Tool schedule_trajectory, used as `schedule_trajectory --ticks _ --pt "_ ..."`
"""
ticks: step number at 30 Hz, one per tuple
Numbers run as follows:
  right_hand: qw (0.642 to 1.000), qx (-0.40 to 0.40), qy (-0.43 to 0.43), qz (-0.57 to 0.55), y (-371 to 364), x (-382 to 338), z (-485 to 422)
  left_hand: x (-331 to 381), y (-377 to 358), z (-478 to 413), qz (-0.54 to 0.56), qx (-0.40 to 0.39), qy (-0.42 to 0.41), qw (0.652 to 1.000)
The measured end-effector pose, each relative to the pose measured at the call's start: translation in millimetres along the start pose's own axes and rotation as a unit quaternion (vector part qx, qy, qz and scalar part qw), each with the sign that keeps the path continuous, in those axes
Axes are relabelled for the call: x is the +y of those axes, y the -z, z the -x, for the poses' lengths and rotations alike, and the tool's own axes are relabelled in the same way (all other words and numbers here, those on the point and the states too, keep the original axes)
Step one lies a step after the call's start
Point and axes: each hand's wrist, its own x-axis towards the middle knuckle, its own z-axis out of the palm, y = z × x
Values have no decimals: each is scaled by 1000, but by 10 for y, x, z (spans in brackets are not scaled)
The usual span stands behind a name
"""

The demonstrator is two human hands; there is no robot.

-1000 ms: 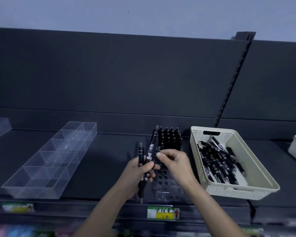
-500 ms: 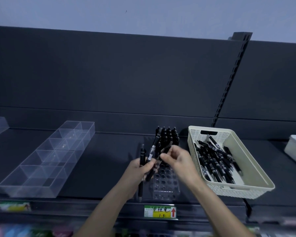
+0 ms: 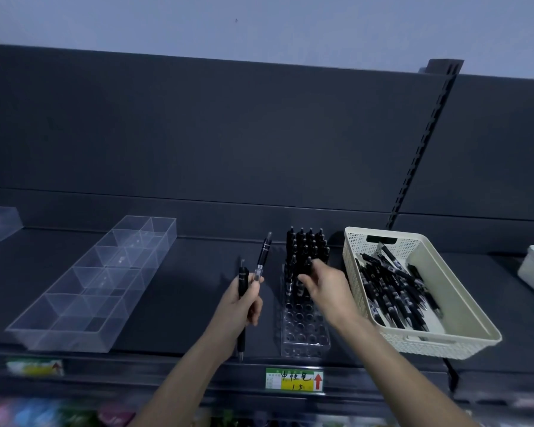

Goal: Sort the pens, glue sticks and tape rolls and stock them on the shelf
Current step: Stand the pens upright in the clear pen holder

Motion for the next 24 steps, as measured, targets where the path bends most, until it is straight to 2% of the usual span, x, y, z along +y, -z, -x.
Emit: schedule_trajectory --ticks 4,9,13,15,17,20,24 --pt "999 -10 -38 4 -94 38 16 15 28 -13 13 1 8 1000" --pt "998 -21 -51 -2 -131 60 58 8 71 -14 -22 -14 -10 1000" --pt "998 7 -61 -24 -82 61 140 11 44 -23 -34 -36 -16 999" --pt "996 43 -55 -58 -9 49 202 25 -2 -26 -43 -50 -23 998" --pt "988 59 -45 -137 72 -29 262 33 -72 -29 -55 -69 -30 996" --pt "963 16 -38 -265 196 -182 290 39 -192 -36 -58 -103 -37 992" --pt "948 -19 -57 -313 264 -181 280 42 -300 -44 -81 -120 -61 988"
